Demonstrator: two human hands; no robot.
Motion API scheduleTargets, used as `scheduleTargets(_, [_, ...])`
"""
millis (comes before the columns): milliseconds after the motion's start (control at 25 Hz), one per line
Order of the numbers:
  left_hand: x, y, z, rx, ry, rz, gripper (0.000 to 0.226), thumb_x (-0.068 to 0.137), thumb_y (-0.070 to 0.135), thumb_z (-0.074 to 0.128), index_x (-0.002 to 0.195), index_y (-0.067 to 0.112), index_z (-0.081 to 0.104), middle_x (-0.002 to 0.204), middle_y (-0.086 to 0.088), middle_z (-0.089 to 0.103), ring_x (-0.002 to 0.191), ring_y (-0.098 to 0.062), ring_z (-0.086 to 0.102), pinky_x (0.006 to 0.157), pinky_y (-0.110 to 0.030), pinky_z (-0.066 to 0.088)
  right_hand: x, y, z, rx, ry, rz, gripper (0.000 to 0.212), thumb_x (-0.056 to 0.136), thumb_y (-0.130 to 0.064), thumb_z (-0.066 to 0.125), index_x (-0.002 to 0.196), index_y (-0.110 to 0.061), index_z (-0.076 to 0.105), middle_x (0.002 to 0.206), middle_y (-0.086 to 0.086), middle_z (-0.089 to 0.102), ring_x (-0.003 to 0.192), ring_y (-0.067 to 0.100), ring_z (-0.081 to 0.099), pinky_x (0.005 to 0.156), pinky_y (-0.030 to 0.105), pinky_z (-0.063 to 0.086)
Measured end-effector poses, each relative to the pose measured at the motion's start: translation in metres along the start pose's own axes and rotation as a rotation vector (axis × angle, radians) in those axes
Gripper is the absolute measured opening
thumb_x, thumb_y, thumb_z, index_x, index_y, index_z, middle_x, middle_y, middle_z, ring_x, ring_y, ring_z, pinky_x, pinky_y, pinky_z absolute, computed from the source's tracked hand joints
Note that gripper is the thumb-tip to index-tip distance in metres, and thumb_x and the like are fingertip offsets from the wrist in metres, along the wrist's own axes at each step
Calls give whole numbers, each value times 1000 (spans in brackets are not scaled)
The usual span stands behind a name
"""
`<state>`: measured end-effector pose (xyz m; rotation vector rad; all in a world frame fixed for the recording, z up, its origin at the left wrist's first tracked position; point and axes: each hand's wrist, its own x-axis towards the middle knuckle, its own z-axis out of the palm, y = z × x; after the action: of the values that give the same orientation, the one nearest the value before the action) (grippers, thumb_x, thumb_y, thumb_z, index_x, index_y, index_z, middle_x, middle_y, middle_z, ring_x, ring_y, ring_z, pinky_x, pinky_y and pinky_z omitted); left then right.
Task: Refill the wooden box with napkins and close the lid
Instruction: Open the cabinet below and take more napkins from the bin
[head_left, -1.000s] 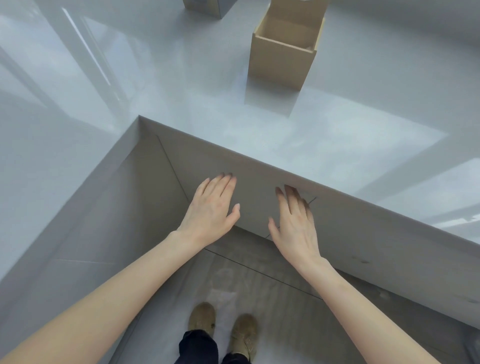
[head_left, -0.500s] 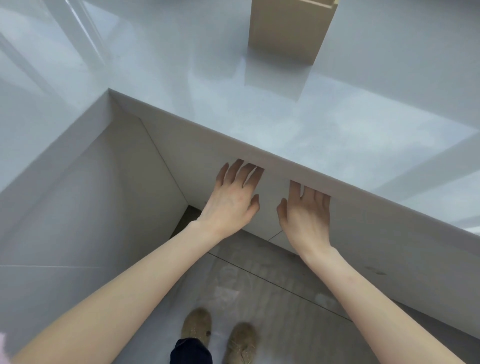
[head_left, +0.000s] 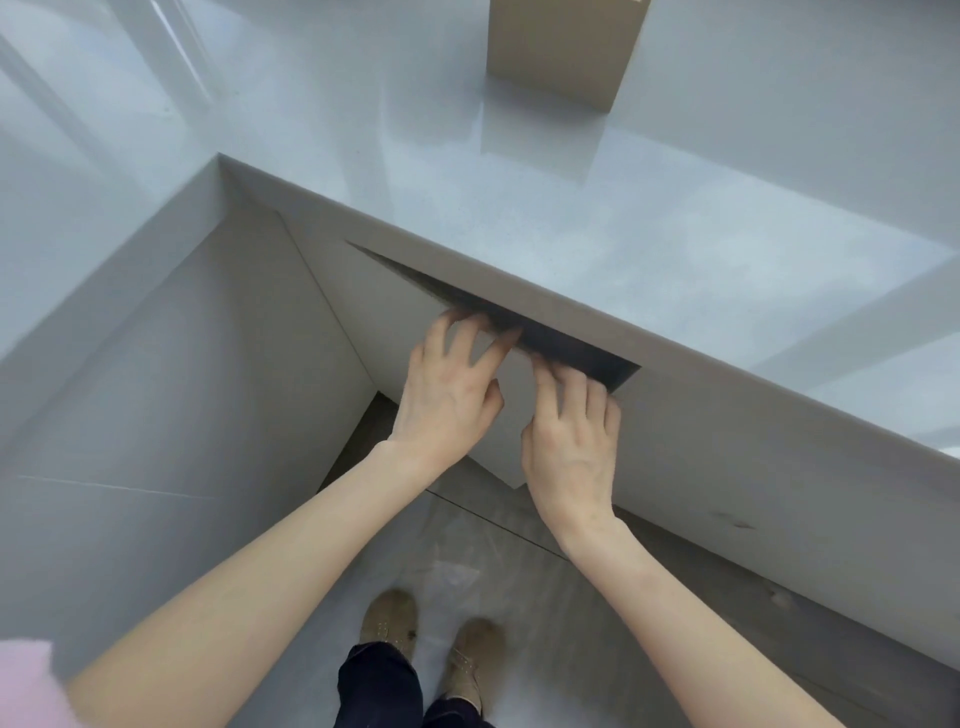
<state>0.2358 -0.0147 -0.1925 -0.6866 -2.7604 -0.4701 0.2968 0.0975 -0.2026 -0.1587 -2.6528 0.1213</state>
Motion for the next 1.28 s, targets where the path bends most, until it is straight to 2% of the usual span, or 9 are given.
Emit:
scheduleTargets(160, [-35, -5, -8, 24, -7, -9, 47, 72, 7, 38, 116, 18, 50, 123, -11, 44, 118, -30, 34, 71, -37, 54, -20, -16, -19, 145, -42, -22, 56, 68, 5, 34, 111, -10, 66, 88, 5, 66, 80, 17, 40, 74, 29, 33])
scheduleTargets(280, [-56, -11, -19, -6, -18, -36, 46, 72, 2, 42, 114, 18, 49, 123, -8, 42, 122, -28, 34, 75, -37, 54, -36, -27, -33, 211, -97, -79, 55, 71, 1, 30, 110, -11, 67, 87, 4, 66, 79, 16, 46, 69, 26, 43])
scheduleTargets(400, [-70, -20, -35, -15, -66, -58, 44, 73, 5, 36, 109, 17, 58, 120, -10, 55, 122, -24, 35, 76, -39, 53, -49, -39, -41, 319, -133, -107, 46, 73, 11, 47, 112, -5, 65, 86, 8, 65, 75, 17, 43, 60, 29, 50])
scheduleTargets(480, [-79, -32, -48, 8, -93, -25, 44, 74, 7, 33, 104, 16, 64, 114, -11, 63, 119, -23, 37, 79, -41, 51, -61, -50, -45, 375, -174, -120, 47, 70, 13, 62, 113, -3, 64, 87, 9, 65, 71, 20, 49, 59, 29, 51])
scheduleTargets(640, [-105, -61, -69, -2, -120, 15, 35, 78, 13, 39, 98, 15, 67, 114, -10, 65, 121, -21, 40, 82, -38, 49, -94, -77, -51, 510, -235, -180, 44, 79, -3, 50, 123, -7, 56, 99, 5, 61, 82, 17, 48, 68, 27, 54])
scheduleTargets(760, [-129, -83, -84, -50, -134, -14, 30, 83, 17, 40, 96, 12, 67, 117, -10, 65, 116, -18, 45, 81, -38, 50, -118, -116, -52, 590, -288, -162, 47, 80, -18, 53, 126, -9, 52, 109, -2, 52, 90, 15, 49, 75, 28, 55])
scheduleTargets(880, [-146, -114, -103, -65, -172, -32, 33, 83, 24, 40, 97, 13, 69, 122, -6, 64, 103, -14, 48, 72, -35, 52, -130, -165, -52, 624, -325, -96, 51, 78, -27, 54, 127, -13, 51, 108, 0, 61, 94, 12, 52, 78, 24, 54])
scheduleTargets(1080, [-161, -170, -128, -62, -233, 39, 35, 83, 28, 42, 101, 17, 70, 127, 0, 63, 98, -12, 49, 65, -32, 53, -135, -240, -45, 657, -333, 26, 51, 74, -29, 56, 122, -12, 50, 107, 2, 63, 100, 10, 48, 82, 20, 50])
scheduleTargets(1280, [-162, -194, -142, -97, -300, 54, 38, 84, 30, 39, 104, 19, 69, 131, 5, 59, 92, -21, 66, 68, -30, 52, -139, -281, -39, 667, -300, 112, 56, 69, -19, 66, 122, -10, 51, 108, 5, 62, 101, 12, 47, 79, 22, 52])
